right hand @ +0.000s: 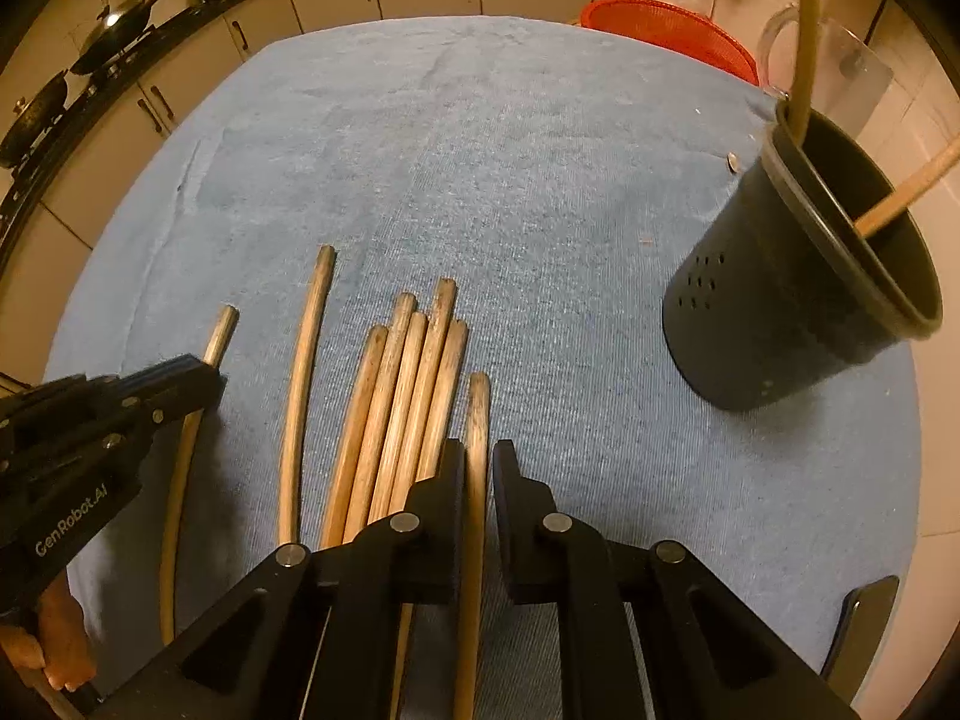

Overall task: Organize utensils
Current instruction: 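Close the right tool on another wooden chopstick, then lift the chopstick with the right tool and carry it over the black cup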

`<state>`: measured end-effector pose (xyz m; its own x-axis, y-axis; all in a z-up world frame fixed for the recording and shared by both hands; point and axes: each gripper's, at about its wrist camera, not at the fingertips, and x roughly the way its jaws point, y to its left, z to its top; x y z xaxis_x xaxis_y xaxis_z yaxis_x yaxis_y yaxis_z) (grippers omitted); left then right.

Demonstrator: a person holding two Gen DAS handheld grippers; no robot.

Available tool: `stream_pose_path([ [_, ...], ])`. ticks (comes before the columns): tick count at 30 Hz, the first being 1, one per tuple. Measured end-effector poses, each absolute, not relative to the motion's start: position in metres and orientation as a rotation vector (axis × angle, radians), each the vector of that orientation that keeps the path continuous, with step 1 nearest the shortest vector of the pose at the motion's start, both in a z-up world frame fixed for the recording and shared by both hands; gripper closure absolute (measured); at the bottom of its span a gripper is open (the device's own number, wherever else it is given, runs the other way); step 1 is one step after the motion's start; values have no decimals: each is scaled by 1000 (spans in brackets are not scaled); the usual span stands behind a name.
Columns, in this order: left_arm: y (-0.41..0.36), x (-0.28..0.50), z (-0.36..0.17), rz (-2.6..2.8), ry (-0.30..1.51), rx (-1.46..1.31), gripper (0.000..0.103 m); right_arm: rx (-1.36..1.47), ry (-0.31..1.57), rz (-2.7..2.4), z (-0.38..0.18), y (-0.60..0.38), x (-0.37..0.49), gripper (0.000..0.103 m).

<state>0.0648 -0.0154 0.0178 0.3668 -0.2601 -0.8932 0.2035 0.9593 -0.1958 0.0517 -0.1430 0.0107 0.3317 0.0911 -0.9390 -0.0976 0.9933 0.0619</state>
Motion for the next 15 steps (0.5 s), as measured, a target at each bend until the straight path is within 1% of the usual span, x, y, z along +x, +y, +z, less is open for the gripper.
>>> stream_pose_path([
  [5,-13,53,35,-342,1091,-92,96,24,1163,145,26,-146,43,95],
  [15,-11,17,114,-375,882,-133,96,122,877,221,112,-170,-21,95],
])
